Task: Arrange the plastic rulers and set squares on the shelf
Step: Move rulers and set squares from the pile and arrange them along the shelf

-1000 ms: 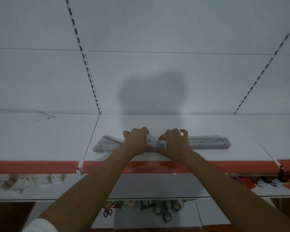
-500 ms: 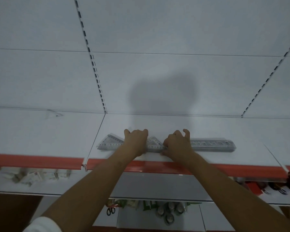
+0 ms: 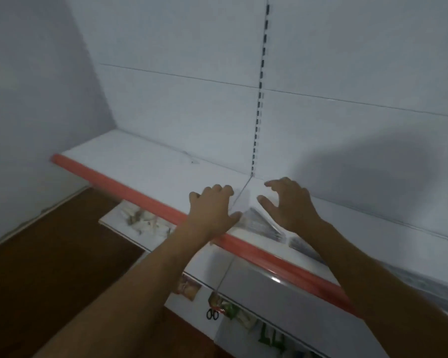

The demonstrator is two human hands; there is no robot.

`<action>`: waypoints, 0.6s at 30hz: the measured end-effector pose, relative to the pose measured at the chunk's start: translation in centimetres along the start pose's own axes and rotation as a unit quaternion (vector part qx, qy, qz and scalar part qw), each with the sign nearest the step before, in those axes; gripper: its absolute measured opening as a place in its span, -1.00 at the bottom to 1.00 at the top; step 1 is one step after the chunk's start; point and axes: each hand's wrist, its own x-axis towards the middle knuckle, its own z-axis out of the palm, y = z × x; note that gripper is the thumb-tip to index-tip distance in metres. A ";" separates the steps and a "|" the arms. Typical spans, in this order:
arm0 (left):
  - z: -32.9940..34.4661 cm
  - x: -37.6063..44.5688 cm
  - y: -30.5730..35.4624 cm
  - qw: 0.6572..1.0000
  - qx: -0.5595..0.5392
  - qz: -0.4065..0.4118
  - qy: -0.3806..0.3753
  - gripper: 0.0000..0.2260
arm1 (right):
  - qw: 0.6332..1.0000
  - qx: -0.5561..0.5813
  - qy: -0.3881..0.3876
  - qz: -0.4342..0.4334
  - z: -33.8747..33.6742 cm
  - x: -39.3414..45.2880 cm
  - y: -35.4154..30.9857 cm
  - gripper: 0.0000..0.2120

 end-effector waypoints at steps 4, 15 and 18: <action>-2.7 -3.7 -10.0 0.993 -0.026 -0.116 0.000 -0.42 | 0.994 0.013 -0.042 -0.104 4.1 4.3 -10.2 -0.48; -7.7 -13.1 -31.0 0.958 -0.044 -0.278 0.064 -0.49 | 0.962 0.022 -0.096 -0.255 13.6 10.8 -34.2 -0.51; -8.3 -14.7 -35.1 0.947 -0.044 -0.314 0.055 -0.49 | 0.959 0.028 -0.114 -0.256 16.4 12.2 -38.0 -0.50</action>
